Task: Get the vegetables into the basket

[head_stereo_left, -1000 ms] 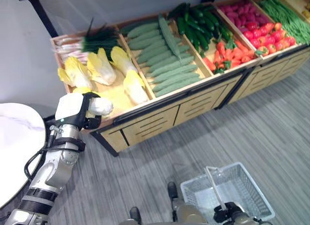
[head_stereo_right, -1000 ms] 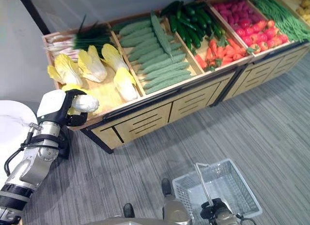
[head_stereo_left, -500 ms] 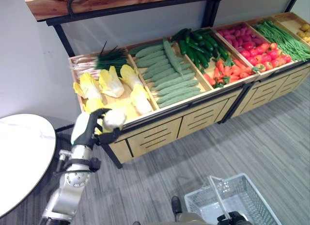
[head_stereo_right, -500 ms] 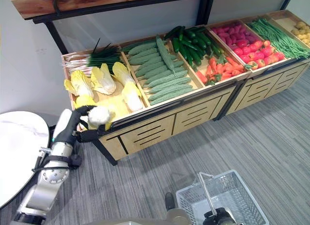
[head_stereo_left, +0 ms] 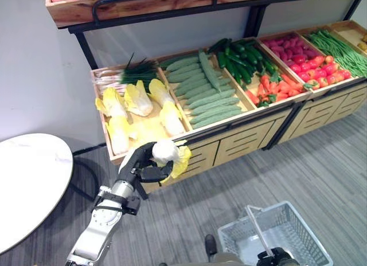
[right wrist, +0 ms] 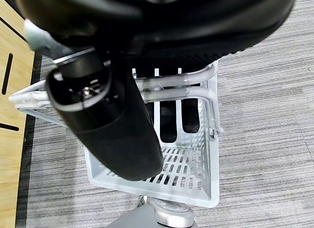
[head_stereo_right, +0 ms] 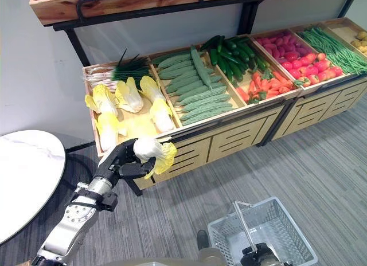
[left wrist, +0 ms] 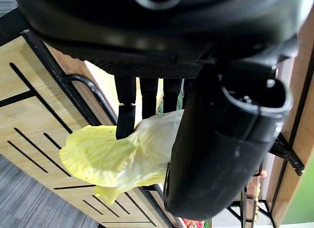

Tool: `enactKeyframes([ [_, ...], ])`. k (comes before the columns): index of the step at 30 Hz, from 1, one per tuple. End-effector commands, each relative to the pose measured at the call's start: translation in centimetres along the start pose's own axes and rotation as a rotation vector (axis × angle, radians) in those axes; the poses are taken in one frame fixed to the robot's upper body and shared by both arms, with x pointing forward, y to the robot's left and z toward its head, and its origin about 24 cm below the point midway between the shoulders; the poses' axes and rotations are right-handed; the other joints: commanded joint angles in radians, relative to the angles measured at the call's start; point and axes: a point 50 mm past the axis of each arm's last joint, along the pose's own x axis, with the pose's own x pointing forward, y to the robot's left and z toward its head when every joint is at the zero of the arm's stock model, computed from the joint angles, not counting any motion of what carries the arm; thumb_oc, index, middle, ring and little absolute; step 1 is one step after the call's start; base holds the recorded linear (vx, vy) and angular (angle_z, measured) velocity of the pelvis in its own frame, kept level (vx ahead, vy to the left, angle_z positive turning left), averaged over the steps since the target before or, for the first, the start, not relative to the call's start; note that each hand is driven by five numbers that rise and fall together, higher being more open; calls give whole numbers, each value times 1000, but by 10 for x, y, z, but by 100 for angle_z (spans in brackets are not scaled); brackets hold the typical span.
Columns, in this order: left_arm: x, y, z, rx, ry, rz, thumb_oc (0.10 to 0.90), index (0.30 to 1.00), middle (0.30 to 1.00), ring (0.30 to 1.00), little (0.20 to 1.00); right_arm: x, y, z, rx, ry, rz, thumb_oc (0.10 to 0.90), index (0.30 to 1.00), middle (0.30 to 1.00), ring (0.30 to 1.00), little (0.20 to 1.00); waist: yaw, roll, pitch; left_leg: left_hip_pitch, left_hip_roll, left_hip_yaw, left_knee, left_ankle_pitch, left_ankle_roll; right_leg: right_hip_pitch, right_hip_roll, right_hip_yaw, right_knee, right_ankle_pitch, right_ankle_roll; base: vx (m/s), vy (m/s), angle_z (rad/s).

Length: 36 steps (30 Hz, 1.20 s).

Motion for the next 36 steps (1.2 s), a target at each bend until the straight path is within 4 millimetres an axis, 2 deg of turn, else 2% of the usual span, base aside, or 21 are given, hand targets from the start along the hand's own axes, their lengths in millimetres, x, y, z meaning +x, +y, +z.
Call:
enactKeyframes([
  [1, 15, 12, 75, 45, -362, 32, 400, 300, 300, 300, 300, 2, -5, 30, 55, -69, -32, 400, 300, 300, 300, 300, -4, -38, -11, -25, -42, -30, 17, -59, 21, 15, -52, 10, 66, -118, 90, -58, 57, -3],
  [11, 18, 14, 80, 76, -380, 28, 400, 300, 300, 300, 300, 2, -2, 31, 94, -67, -37, 400, 300, 300, 300, 300, -18, -46, 20, -35, -72, 4, 11, -61, 42, -50, -69, 52, 93, -71, 126, -51, 70, -12],
  [18, 24, 5, 85, 59, -393, -22, 400, 300, 300, 300, 300, 1, 1, 35, 178, -77, -44, 400, 300, 300, 300, 300, -58, -50, 48, -33, -74, 63, 7, -68, 44, -105, -76, 62, 122, -23, 155, -38, 56, -25],
  [21, 27, 5, 87, 61, -401, -25, 400, 300, 300, 300, 300, 0, 5, 44, 195, -106, -40, 400, 300, 300, 300, 300, -55, -36, 76, -12, -42, 143, 10, -78, 35, -133, -130, -110, 152, -15, 143, -40, 16, -74],
  [24, 25, 12, 85, 71, -389, 4, 400, 300, 300, 300, 300, 0, 10, 50, 169, -122, -25, 400, 300, 300, 300, 300, -30, -33, 82, 5, -11, 226, 14, -81, 18, -122, -219, -341, 144, -3, 135, -40, -14, -101],
  [25, 25, 12, 85, 71, -389, 4, 400, 300, 300, 300, 300, 0, 10, 50, 168, -122, -24, 400, 300, 300, 300, 300, -31, -33, 83, 6, -11, 225, 14, -81, 17, -120, -218, -342, 143, -2, 135, 42, 13, -109],
  [26, 24, 14, 82, 77, -375, 14, 400, 300, 300, 300, 300, 0, 11, 51, 156, -124, -21, 400, 300, 300, 300, 300, -22, -29, 75, 20, -2, 233, 12, -102, 10, -106, -234, -374, 141, -8, 151, 57, -10, -79],
  [27, 21, 18, 80, 76, -367, 31, 400, 300, 300, 300, 300, 0, 11, 52, 146, -128, -22, 400, 300, 300, 300, 300, -13, -35, 70, 28, 4, 269, 14, -101, 5, -91, -268, -434, 144, 12, 157, 49, -14, -82],
  [31, 18, 22, 81, 80, -367, 53, 400, 300, 300, 300, 300, 0, 8, 50, 132, -118, -31, 400, 300, 300, 300, 300, 12, -46, 58, 41, -1, 335, 17, -108, 4, -40, -312, -550, 156, 42, 166, 8, -2, -88],
  [34, 16, 22, 79, 93, -360, 58, 400, 300, 300, 300, 300, 0, 8, 48, 122, -113, -33, 400, 300, 300, 300, 300, 17, -55, 51, 46, -6, 363, 21, -113, 3, -21, -316, -583, 136, 56, 169, 63, -15, -46],
  [36, 16, 22, 75, 88, -343, 55, 400, 300, 300, 300, 300, 1, 4, 38, 134, -89, -44, 400, 300, 300, 300, 300, 4, -58, 52, 55, -5, 366, 40, -127, 1, -33, -315, -572, 145, 61, 169, 178, -51, -45],
])
